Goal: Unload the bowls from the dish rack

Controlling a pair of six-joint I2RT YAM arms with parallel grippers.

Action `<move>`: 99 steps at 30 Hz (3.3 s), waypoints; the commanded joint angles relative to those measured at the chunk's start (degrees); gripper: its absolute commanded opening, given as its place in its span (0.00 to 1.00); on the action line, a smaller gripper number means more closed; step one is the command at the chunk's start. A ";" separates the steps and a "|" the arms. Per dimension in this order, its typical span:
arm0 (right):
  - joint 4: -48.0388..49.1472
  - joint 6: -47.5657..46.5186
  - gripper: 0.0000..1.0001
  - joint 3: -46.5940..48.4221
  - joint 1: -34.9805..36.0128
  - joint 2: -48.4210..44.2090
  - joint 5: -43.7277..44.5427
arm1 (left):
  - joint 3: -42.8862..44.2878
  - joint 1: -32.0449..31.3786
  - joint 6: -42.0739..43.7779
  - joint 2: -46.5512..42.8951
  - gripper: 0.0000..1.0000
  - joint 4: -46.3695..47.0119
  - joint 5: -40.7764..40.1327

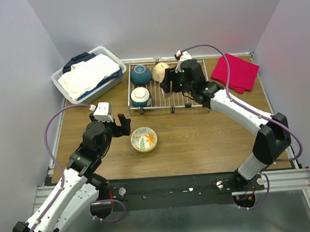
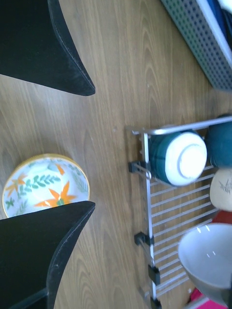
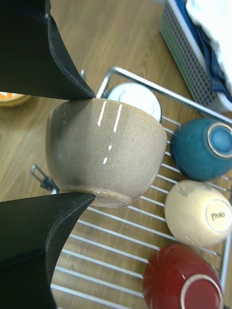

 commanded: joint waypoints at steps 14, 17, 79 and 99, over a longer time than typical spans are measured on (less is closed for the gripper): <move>20.93 21.36 0.37 -14.79 -0.55 -13.25 -20.09 | 3.72 4.50 -21.17 22.85 0.94 29.93 21.69; 22.77 24.17 0.37 -16.72 -0.63 -13.78 -22.73 | 2.23 8.80 -28.09 26.71 0.92 36.78 30.21; 5.29 9.77 1.00 -21.91 -0.72 -22.04 -11.22 | 10.76 21.47 -9.40 19.34 0.00 -17.08 8.44; 2.04 7.13 1.00 -23.76 -0.72 -22.74 -5.86 | 0.73 33.60 -16.17 32.08 0.00 0.23 15.65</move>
